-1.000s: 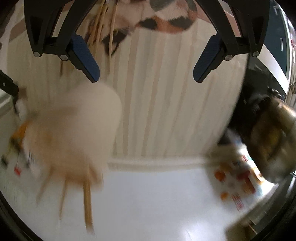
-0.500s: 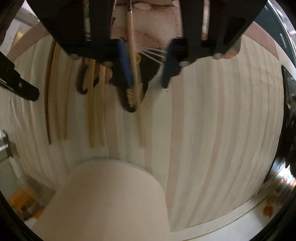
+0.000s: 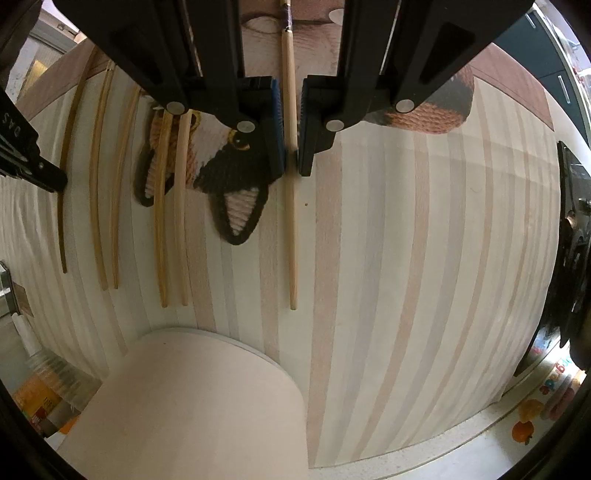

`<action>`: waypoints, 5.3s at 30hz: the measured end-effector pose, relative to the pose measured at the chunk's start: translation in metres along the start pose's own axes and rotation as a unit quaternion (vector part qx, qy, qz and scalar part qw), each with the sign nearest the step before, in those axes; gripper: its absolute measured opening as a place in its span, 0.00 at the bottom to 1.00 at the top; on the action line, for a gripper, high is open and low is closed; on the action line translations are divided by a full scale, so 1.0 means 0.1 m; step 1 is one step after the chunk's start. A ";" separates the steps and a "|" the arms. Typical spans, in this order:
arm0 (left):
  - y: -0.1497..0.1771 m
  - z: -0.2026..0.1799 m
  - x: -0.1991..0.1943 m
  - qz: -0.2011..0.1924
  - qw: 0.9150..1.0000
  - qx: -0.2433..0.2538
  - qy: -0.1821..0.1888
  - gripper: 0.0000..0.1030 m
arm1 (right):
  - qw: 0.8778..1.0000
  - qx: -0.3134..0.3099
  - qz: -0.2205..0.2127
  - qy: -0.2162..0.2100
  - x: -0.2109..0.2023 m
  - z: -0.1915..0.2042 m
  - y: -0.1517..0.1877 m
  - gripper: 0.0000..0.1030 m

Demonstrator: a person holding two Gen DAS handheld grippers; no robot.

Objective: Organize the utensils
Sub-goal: 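Return to the mat and grasp a chopstick with the left tool while the right tool grasps one, then lift the held chopsticks with both tools up over the pink holder, then lower the left tool's chopstick into the pink holder and open while the right tool does likewise, then lower both tools to the mat and grasp a chopstick with each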

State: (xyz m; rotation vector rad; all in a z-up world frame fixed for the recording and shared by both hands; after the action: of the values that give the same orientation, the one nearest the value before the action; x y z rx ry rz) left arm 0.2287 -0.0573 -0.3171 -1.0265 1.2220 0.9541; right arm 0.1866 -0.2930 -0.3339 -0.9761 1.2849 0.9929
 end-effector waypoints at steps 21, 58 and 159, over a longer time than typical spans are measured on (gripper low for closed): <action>-0.07 -0.05 0.13 -0.006 1.000 0.018 -0.008 0.04 | 0.999 -0.031 0.008 0.036 0.03 0.04 -0.17 0.08; -0.52 0.45 -3.36 -0.375 0.924 -0.068 0.031 0.04 | 0.935 0.002 -0.324 -0.143 -3.03 0.45 -0.74 0.06; -0.21 -0.45 0.05 -0.002 0.997 0.021 0.071 0.28 | 0.999 0.035 -0.017 0.023 0.05 -0.58 -0.30 0.07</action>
State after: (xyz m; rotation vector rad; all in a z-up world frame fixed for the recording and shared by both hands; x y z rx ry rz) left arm 0.2378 -0.1064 -0.3226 -1.0781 1.3509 0.8605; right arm 0.1986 -0.3569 -0.3411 -0.9675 1.3285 0.8981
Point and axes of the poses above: each gripper's, at about its wrist camera, not at the fingertips, and x roughly the way its jaws point, z to its left, y to its underside, the point moved 4 cm from there along x, roughly the way its jaws point, and after that the axes turned 7 degrees about x, right-handed, at the moved point
